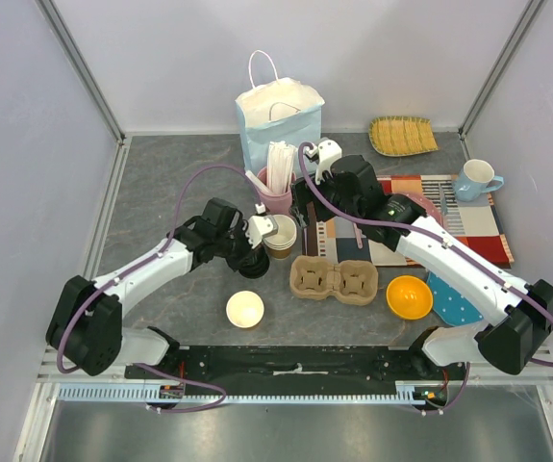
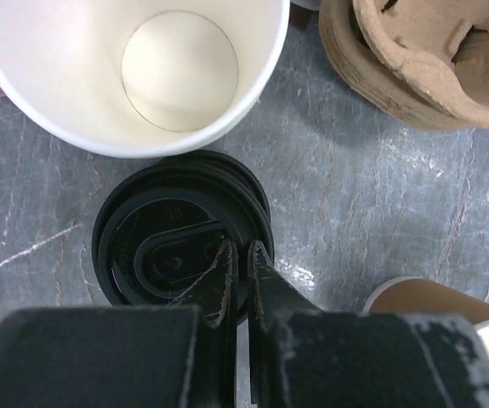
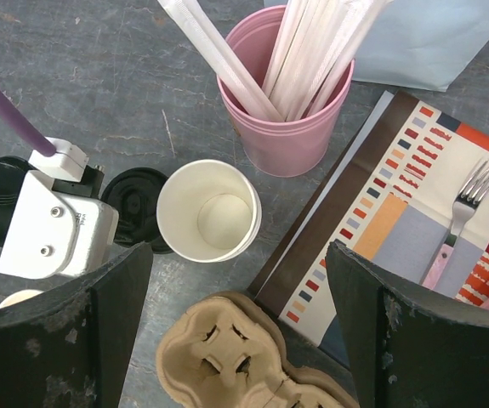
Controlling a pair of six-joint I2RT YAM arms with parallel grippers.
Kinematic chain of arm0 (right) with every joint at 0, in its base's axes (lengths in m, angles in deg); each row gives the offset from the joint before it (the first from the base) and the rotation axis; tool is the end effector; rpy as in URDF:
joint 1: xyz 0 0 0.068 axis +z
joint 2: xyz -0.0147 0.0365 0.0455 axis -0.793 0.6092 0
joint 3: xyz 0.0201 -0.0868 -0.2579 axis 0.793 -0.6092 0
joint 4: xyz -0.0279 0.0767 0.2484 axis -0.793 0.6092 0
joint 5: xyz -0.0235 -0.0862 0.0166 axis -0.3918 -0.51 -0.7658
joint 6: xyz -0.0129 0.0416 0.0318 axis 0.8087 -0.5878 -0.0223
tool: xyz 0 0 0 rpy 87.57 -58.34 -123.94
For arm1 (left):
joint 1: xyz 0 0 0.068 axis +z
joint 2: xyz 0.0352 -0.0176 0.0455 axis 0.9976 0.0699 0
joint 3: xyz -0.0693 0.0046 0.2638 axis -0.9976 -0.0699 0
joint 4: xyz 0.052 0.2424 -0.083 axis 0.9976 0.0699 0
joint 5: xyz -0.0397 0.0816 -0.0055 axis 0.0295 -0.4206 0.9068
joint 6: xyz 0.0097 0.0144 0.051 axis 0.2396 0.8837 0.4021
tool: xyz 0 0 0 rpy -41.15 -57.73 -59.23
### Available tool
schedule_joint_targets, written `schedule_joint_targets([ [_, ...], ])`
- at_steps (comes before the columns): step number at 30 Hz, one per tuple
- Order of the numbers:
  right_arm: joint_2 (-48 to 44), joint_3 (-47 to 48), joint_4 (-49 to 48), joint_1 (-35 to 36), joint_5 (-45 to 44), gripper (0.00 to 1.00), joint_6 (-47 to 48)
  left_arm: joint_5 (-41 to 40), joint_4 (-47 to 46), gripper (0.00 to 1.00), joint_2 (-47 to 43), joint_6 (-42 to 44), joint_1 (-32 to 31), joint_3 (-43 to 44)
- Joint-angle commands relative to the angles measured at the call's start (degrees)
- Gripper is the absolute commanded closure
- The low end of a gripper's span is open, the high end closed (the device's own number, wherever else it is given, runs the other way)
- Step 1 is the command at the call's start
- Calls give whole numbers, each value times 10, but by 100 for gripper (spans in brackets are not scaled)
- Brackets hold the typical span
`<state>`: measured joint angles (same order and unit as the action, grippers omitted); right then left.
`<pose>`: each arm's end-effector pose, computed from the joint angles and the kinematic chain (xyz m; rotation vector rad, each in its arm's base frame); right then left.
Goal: Pack the takeout coffee
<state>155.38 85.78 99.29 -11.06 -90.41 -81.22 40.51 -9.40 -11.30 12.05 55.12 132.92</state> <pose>0.2319 0.2026 0.3640 -0.5544 2.0396 0.4968 0.2225 -0.1492 0.2151 1.3231 2.0495 -0.5262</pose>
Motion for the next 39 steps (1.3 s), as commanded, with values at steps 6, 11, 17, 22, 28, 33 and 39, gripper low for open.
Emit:
schedule_joint_targets([
  [6,-3,20,-6,1,5,9,9,-1,99,98,-52,18,14,82],
  [11,-5,23,-6,1,11,9,7,61,210,98,-104,48,13,135],
  [17,-16,24,-8,1,22,9,5,194,422,98,-159,231,-15,174],
  [22,-23,13,-22,2,46,9,-7,227,524,98,-184,305,-47,173],
  [28,-27,-6,-44,3,79,10,-31,174,504,98,-192,339,-103,135],
  [33,-20,-16,-44,11,87,10,-51,139,443,98,-198,311,-165,105],
  [39,-19,-23,-43,19,85,10,-90,93,408,98,-228,343,-166,56],
])
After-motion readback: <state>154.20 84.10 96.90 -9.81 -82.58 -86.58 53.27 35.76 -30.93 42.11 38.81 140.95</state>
